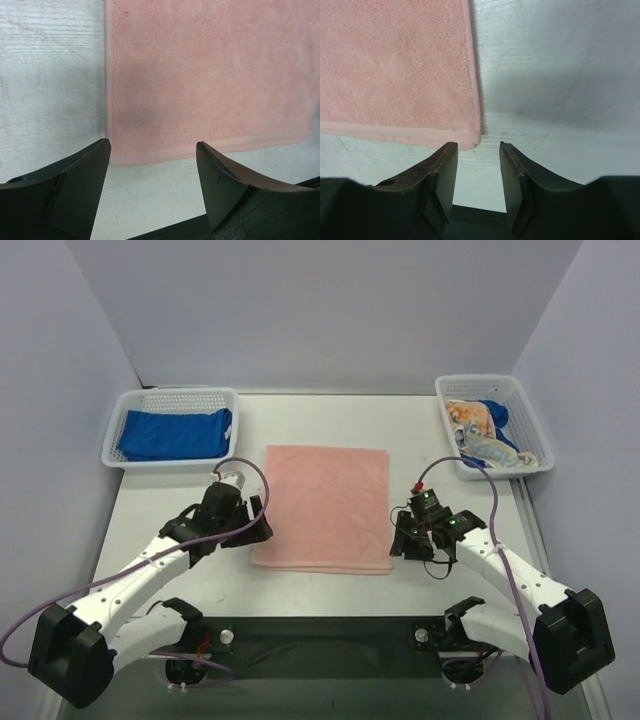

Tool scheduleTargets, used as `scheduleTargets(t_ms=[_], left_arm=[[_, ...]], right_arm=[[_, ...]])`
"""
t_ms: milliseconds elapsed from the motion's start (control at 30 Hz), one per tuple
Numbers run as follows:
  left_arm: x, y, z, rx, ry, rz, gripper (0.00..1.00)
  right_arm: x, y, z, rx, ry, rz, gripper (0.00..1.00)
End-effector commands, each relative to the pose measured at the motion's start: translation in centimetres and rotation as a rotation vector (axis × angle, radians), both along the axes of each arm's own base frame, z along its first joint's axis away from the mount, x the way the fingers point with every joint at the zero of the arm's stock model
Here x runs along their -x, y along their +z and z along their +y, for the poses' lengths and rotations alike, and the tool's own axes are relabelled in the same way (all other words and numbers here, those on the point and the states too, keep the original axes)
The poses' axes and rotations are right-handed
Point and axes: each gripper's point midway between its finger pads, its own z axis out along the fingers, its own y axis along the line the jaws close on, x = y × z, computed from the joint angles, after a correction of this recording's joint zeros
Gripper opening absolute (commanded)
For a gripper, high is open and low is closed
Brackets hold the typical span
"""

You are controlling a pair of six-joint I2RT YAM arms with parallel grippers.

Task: Fold and stack the towels
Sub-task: Fold the towel

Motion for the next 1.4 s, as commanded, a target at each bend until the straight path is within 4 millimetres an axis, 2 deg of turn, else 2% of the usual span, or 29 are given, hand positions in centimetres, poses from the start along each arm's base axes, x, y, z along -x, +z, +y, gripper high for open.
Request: scheduleTargets(t_ms=[0, 233, 467, 667, 767, 900, 967, 1033, 1067, 1300, 1367], left_arm=[[-0.5, -1.0, 0.3, -0.06, -0.007, 0.028, 0.79], [0.6, -4.6, 1.8, -0.152, 0.015, 0.115, 0.66], [2.3, -7.1, 1.9, -0.178, -0.023, 0.217, 0.54], [3.8, -8.9, 2.2, -0.194, -0.03, 0.273, 0.41], [4.0, -9.1, 1.9, -0.184, -0.031, 0.279, 0.35], [4.0, -9.2, 1.8, -0.186, -0.031, 0.277, 0.19], [4.1, -9.1, 1.8, -0.184, -0.03, 0.277, 0.15], [3.9, -8.9, 1.8, -0.181, -0.024, 0.266, 0.08], [4.0, -8.9, 1.9, -0.181, -0.018, 0.265, 0.06], [3.9, -8.4, 1.8, -0.16, 0.011, 0.254, 0.02], [3.9, -8.2, 1.8, -0.155, 0.016, 0.252, 0.02]], right_arm=[[1.2, -1.2, -0.7, -0.001, -0.076, 0.065, 0.39], [1.3, -3.3, 0.3, -0.081, -0.139, 0.084, 0.39], [1.3, -4.8, 0.6, -0.102, -0.185, 0.096, 0.37], [1.6, -5.2, 0.4, -0.105, -0.203, 0.098, 0.28], [1.5, -4.9, 0.6, -0.12, -0.196, 0.092, 0.24], [1.4, -4.0, 0.6, -0.117, -0.187, 0.084, 0.13], [0.8, -3.0, 0.7, -0.115, -0.172, 0.057, 0.05], [0.9, -2.4, 0.4, -0.099, -0.162, 0.058, 0.0], [0.5, -1.7, 0.6, -0.101, -0.151, 0.041, 0.0], [0.6, 2.2, 1.2, -0.137, -0.116, 0.023, 0.0], [0.8, 2.6, 1.3, -0.146, -0.114, 0.03, 0.0]])
